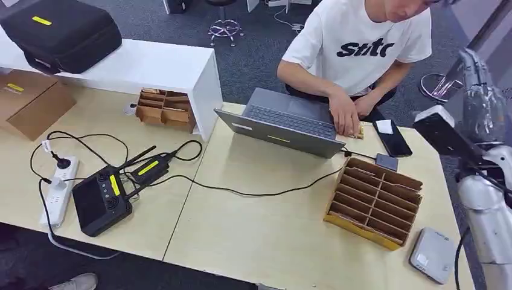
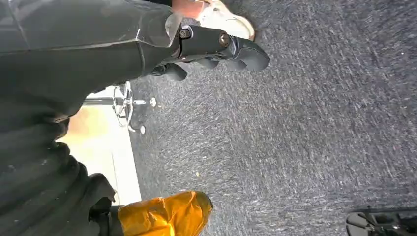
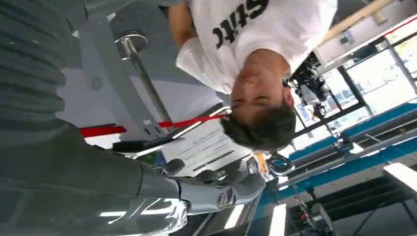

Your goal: Pass the card to the sensor for recognition and then transmit it.

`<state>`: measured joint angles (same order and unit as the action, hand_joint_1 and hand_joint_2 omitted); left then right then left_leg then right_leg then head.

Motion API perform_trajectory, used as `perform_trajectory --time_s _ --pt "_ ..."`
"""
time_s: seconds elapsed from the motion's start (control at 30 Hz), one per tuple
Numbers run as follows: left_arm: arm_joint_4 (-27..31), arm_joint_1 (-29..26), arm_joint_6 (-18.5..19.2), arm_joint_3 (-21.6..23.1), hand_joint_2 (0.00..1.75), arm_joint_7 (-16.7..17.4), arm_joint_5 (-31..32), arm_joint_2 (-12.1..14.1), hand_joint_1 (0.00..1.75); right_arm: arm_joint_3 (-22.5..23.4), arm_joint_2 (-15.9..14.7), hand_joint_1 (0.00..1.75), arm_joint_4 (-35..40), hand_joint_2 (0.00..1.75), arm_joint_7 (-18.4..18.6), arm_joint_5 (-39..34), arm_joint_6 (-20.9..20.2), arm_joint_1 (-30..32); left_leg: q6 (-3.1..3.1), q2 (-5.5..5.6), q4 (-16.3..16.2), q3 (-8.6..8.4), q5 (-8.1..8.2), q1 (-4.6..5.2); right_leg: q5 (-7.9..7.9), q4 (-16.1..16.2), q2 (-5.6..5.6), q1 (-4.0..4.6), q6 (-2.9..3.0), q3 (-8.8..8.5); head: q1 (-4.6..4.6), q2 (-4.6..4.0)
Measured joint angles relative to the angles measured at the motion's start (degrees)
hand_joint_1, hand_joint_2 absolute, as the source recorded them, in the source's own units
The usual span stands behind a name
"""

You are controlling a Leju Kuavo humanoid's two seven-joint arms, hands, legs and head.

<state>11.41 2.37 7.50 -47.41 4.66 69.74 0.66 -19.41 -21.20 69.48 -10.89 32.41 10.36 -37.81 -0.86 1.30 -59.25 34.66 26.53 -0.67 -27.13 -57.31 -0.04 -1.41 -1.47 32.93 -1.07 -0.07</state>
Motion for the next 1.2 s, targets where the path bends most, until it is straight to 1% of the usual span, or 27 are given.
perform_trajectory --time_s 0.1,0.23,0.5,0.83,1.07,1.13,1.2 --pt "0.0 -0.1 -0.2 -0.6 1.75 0.0 -0.2 0.0 0.00 2.1 -0.2 0.00 0.6 1.75 -1.9 -1.2 -0.6 5.0 0.00 0.00 0.0 -0.01 0.00 -0.01 0.00 0.0 0.00 0.01 0.00 -0.01 0.02 0.00" --pt "0.0 -0.2 -0.3 -1.1 1.75 0.0 -0.4 0.0 0.00 3.0 -0.2 0.00 0.9 1.75 -3.0 -1.4 -1.4 10.3 0.00 0.00 0.0 -0.01 -0.01 -0.01 0.00 0.0 0.00 0.01 0.00 0.00 0.02 0.00" --pt "0.0 -0.2 -0.4 -1.6 1.75 0.0 -0.3 0.0 0.00 3.0 -0.2 0.00 0.9 1.75 -4.8 -0.6 -4.0 15.1 0.00 -0.04 0.0 0.01 -0.01 -0.01 0.00 0.0 0.03 0.00 0.00 0.00 0.02 0.00" --pt "0.0 -0.2 -0.4 -2.0 1.75 0.0 -0.2 0.0 0.00 2.6 -0.2 0.00 0.7 1.75 -5.4 -0.3 -4.5 16.6 0.00 -0.06 0.0 0.00 -0.01 -0.01 0.00 0.0 0.04 0.00 0.00 0.00 0.02 0.00" --pt "0.0 -0.2 -0.6 -2.0 1.75 -0.2 0.0 0.0 0.00 1.9 -0.1 0.00 0.5 1.75 -6.1 -0.3 -3.4 17.2 0.00 -0.07 0.0 0.00 -0.01 -0.01 0.00 0.0 0.05 0.00 0.00 0.01 0.02 0.00" --pt "0.0 -0.2 -0.6 -2.0 1.75 -0.2 0.2 0.0 0.00 1.9 -0.1 0.00 0.5 1.75 -5.8 0.0 -3.2 17.2 0.00 -0.07 0.0 0.00 -0.01 -0.01 0.00 0.0 0.05 0.00 0.00 0.01 0.02 0.00" --pt "0.0 -0.2 -0.6 -2.0 1.75 -0.3 0.3 0.0 0.00 1.8 -0.2 0.00 0.3 1.75 -4.1 2.7 -1.7 17.2 0.00 -0.07 0.0 0.00 -0.01 0.00 0.00 0.0 0.05 0.00 0.00 0.00 0.00 0.00"
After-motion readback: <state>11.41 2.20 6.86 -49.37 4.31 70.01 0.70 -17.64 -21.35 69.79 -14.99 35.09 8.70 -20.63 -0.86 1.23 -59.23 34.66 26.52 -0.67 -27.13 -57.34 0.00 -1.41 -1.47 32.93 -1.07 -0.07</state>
